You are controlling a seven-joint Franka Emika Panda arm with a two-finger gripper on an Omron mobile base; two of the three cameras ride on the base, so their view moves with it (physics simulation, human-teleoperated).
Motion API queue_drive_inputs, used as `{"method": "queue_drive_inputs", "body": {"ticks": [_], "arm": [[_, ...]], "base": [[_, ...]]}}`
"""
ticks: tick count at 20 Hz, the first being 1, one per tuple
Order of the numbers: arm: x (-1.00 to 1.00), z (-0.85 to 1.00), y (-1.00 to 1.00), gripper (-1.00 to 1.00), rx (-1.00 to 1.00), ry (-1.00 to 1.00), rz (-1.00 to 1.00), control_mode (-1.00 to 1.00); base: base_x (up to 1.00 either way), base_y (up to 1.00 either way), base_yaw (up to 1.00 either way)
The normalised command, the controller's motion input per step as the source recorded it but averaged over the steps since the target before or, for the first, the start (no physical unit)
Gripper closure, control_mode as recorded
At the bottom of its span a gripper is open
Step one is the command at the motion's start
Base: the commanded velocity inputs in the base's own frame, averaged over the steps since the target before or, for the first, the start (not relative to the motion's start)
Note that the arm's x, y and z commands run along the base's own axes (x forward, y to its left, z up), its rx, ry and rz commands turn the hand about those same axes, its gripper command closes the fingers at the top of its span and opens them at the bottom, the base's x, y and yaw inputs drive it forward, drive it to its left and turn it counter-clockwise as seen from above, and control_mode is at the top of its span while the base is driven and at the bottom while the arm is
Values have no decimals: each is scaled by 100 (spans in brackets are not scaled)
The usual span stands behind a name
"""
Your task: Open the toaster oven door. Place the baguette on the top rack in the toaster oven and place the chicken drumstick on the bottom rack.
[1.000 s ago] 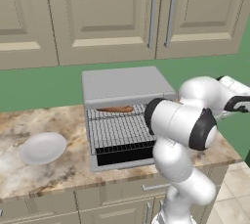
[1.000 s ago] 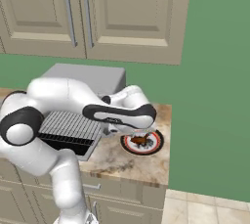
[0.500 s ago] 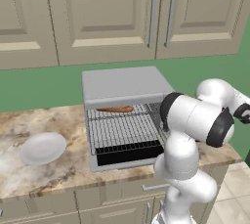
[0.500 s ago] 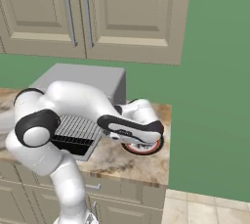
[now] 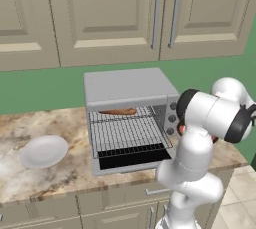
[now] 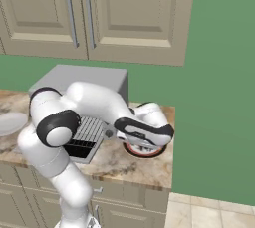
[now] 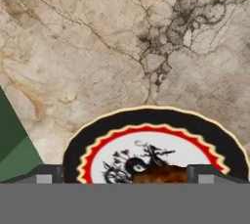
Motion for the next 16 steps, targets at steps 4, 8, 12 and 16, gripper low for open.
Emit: {"method": "queue_drive_inputs", "body": {"ticks": [4,8,12,16], "arm": [[33,56,0,-100,22,18,0,-100],[49,24,0,-100,18,21,0,-100],[57,0,-6,-100,15,26,0,-100],[55,3,-15,-100,15,20,0,-100]], "base": [[0,0,0],[0,0,0],[0,0,0],[0,0,0]]}}
